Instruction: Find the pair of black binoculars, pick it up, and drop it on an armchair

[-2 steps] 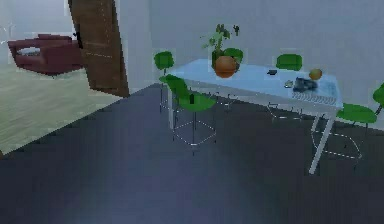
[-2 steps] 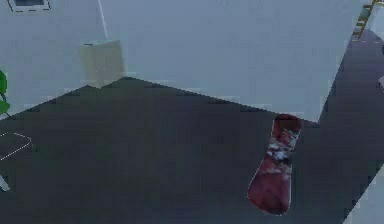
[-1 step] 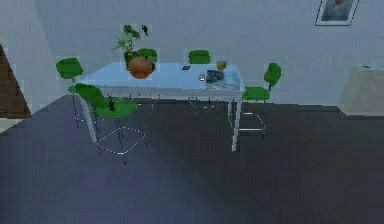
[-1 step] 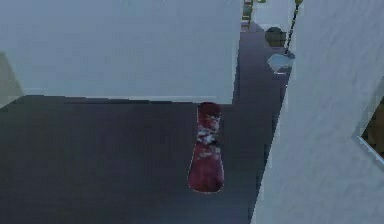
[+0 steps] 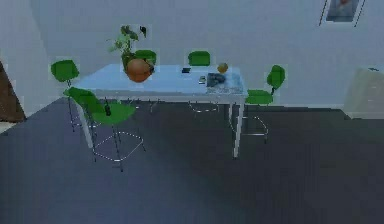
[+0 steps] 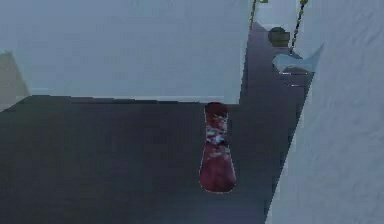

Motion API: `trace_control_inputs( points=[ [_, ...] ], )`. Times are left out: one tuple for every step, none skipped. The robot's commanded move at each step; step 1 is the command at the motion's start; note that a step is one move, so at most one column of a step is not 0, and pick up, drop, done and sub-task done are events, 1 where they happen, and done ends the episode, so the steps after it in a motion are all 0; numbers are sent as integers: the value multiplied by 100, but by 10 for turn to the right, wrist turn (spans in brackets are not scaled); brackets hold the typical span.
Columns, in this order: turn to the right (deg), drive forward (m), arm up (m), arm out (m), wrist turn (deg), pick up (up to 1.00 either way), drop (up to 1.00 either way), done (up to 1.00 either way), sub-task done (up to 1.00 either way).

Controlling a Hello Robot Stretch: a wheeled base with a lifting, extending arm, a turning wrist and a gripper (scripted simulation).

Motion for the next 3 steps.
trace_control_inputs(
  points=[
    [-450,0,0,0,0,0,0,0,0],
    [-180,0,0,0,0,0,0,0,0],
    [0,100,0,0,0,0,0,0,0]
  ],
)
